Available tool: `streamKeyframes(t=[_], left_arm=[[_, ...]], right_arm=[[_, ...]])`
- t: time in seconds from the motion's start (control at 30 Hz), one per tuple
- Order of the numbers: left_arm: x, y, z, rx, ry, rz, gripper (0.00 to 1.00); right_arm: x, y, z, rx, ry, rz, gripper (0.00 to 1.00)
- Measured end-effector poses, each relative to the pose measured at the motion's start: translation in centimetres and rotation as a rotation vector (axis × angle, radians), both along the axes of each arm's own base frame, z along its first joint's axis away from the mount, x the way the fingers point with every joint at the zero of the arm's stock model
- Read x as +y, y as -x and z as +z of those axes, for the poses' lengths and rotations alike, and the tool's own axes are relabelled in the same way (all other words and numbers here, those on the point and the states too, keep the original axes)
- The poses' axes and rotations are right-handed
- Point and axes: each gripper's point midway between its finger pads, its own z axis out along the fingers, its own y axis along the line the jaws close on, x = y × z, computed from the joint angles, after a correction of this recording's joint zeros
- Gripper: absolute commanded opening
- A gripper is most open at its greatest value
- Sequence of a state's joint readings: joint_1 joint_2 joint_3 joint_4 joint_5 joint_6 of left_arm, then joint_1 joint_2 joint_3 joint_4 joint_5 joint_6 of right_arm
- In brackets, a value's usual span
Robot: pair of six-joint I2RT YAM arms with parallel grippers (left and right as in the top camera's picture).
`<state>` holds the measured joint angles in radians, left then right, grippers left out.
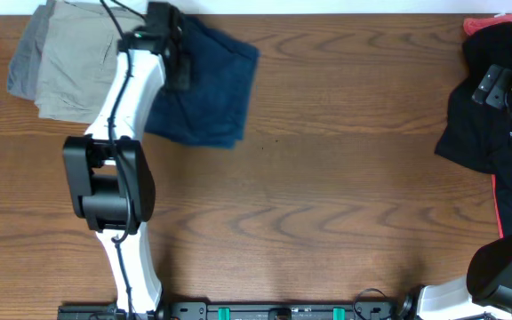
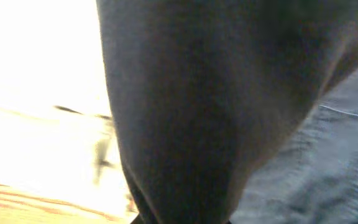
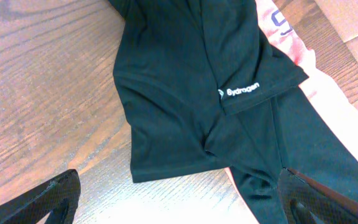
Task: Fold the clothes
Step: 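Lift the shorts and place them onto the khaki pants stack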
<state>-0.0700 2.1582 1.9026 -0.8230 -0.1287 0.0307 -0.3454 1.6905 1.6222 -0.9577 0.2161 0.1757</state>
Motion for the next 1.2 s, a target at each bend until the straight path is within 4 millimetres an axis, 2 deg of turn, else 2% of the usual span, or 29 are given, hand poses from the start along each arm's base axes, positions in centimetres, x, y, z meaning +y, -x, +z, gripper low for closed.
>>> streamKeyframes(t=[0.17,0.47,0.73,1.2], left_arm=[[2.9,-1.4,2.2,-0.066,-0.034,0.048,0.06],[7.2,-2.6,3.4,-0.136,-0.082,0.113,0.06],[8.3,-2.9,4.1,-0.145,-0.181,0.089,0.06],[10.9,-3.0,5.8,-0.176,-0.344,0.156,0.06]], right_arm=[[0.0,0.0,0.0,0.0,0.0,0.0,0.99],[0.0,0.0,0.0,0.0,0.0,0.0,0.99],[0.0,0.0,0.0,0.0,0.0,0.0,0.99],[0.0,0.0,0.0,0.0,0.0,0.0,0.99]])
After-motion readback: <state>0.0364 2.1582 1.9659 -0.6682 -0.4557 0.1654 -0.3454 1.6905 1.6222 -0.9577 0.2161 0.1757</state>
